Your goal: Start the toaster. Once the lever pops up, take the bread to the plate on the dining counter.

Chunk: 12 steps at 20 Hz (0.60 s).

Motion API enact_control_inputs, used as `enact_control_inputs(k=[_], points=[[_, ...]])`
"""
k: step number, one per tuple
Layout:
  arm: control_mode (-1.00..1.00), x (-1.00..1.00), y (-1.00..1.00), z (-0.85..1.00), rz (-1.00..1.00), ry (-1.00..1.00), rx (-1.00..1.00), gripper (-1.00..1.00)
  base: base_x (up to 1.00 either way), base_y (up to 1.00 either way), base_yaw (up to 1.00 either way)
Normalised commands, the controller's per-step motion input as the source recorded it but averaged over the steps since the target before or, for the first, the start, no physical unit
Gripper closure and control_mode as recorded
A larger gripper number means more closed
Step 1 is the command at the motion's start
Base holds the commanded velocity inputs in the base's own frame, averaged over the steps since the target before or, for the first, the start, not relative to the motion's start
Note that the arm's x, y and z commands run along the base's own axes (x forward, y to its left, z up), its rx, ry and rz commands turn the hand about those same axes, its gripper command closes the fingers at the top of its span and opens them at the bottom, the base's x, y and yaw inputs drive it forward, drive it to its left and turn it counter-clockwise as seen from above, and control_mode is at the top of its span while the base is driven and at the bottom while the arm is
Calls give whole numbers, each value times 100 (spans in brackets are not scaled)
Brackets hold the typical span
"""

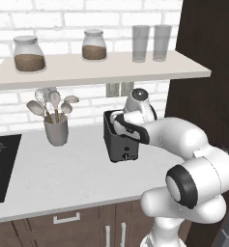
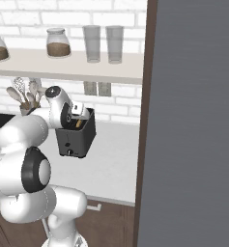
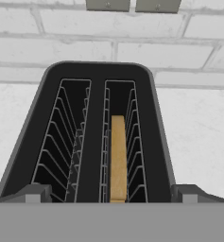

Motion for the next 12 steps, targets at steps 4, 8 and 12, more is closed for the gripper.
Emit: enact_control_inputs(k=[4,8,12], points=[[-100,0,0,0,0,0,0,-100,0,0,0],[-100,0,0,0,0,0,0,-100,0,0,0],[-100,0,0,0,0,0,0,-100,0,0,0]])
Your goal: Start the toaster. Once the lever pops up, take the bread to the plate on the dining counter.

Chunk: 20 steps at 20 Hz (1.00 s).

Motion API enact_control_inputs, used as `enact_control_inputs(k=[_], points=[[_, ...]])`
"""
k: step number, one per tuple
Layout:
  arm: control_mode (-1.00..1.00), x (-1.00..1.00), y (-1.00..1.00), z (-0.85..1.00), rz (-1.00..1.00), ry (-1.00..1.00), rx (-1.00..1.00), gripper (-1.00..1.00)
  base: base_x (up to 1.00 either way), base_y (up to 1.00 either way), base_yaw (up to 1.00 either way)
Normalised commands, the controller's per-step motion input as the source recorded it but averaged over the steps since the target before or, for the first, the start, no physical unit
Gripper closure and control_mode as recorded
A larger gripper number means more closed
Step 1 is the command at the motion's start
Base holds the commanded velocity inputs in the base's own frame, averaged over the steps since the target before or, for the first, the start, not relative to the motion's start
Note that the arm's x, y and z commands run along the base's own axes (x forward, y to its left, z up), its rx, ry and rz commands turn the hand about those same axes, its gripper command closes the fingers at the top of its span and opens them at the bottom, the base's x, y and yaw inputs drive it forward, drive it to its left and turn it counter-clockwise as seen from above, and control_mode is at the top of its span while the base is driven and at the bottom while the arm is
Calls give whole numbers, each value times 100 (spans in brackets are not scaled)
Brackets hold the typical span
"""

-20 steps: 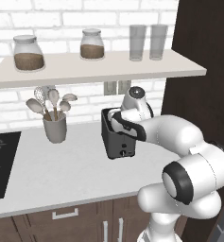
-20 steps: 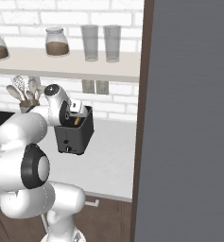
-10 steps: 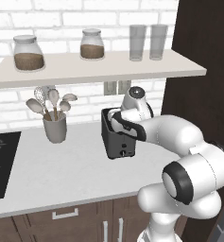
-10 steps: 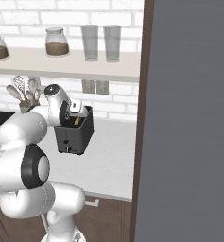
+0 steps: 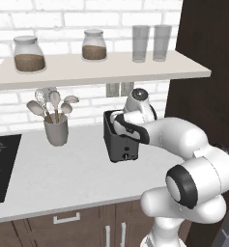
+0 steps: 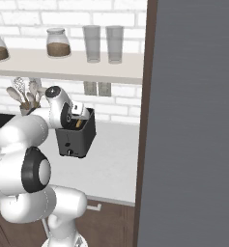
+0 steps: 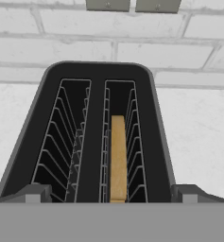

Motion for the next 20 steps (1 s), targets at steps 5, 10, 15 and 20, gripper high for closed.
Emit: enact_control_inputs(k=[5,10,15,20], points=[[-100,0,0,0,0,0,0,-100,0,0,0],[-100,0,0,0,0,0,0,-100,0,0,0],[-100,0,0,0,0,0,0,-100,0,0,0],[-100,0,0,0,0,0,0,-100,0,0,0]])
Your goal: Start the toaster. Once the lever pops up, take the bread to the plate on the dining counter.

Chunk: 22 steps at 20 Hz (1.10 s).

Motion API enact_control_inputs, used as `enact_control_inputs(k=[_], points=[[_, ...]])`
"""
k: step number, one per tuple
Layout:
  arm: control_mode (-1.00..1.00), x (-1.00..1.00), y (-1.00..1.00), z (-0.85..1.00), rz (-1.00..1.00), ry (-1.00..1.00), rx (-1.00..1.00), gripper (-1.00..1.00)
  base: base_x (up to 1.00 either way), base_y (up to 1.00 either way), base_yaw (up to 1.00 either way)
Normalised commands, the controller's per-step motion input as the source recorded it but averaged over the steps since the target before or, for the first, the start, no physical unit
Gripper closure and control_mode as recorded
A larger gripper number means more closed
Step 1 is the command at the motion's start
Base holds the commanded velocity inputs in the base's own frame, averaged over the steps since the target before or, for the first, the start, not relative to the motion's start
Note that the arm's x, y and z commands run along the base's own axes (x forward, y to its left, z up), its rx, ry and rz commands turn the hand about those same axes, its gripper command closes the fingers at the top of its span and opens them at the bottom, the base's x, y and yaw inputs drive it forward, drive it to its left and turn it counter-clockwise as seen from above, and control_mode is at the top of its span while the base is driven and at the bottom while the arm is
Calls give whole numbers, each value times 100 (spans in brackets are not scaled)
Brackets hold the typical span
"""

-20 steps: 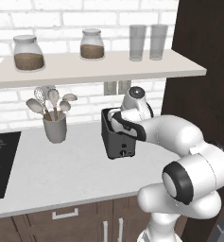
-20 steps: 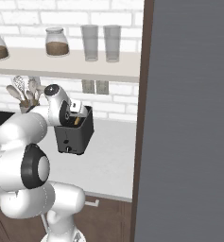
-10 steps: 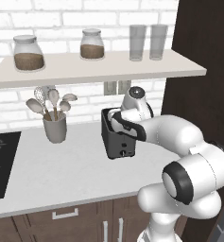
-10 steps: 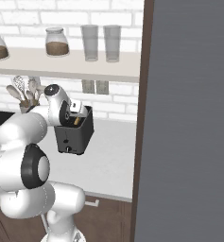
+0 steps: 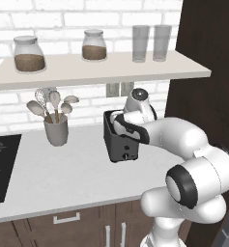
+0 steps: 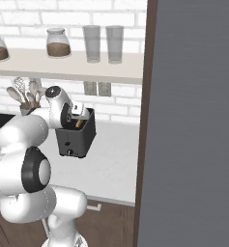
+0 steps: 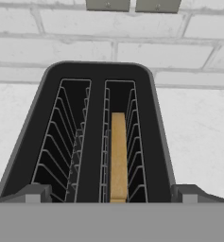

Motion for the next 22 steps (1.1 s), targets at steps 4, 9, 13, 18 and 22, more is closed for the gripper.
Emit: enact_control_inputs(k=[4,9,13,18,22], points=[[-100,0,0,0,0,0,0,-100,0,0,0],[-100,0,0,0,0,0,0,-100,0,0,0],[-100,0,0,0,0,0,0,-100,0,0,0],[-100,0,0,0,0,0,0,-100,0,0,0],[-100,0,0,0,0,0,0,-100,0,0,0]])
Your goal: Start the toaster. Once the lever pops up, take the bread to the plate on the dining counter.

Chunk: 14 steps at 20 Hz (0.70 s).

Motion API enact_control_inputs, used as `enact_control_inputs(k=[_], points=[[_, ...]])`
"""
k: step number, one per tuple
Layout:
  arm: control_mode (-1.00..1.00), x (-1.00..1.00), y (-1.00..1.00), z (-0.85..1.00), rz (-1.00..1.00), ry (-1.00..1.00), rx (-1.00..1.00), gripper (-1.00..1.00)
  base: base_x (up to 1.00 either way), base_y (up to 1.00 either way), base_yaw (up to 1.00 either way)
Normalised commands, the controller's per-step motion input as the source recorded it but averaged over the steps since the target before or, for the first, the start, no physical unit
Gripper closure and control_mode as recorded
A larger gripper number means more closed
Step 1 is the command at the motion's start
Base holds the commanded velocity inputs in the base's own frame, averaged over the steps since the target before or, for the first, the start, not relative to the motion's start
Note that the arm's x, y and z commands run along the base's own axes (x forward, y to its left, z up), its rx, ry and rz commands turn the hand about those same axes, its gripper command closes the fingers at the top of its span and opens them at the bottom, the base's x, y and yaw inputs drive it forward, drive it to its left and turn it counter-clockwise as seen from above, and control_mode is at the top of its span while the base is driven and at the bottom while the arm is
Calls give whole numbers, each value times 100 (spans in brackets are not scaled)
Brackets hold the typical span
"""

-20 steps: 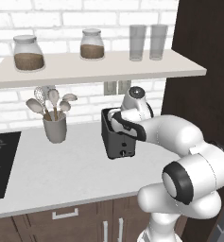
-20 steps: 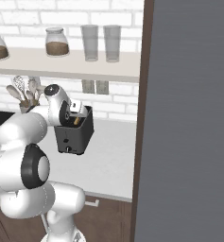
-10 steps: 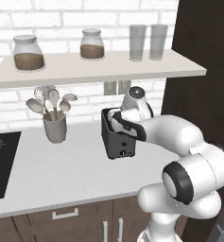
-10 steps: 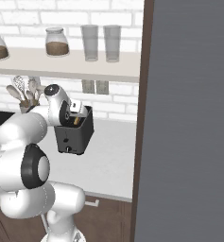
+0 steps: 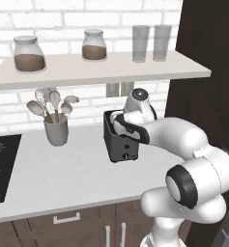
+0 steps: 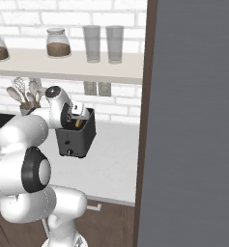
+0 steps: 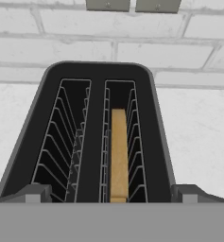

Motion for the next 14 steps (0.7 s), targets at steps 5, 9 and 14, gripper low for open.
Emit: enact_control_inputs(k=[5,9,14], points=[[-100,0,0,0,0,0,0,-100,0,0,0],[-100,0,0,0,0,0,0,-100,0,0,0],[-100,0,0,0,0,0,0,-100,0,0,0]])
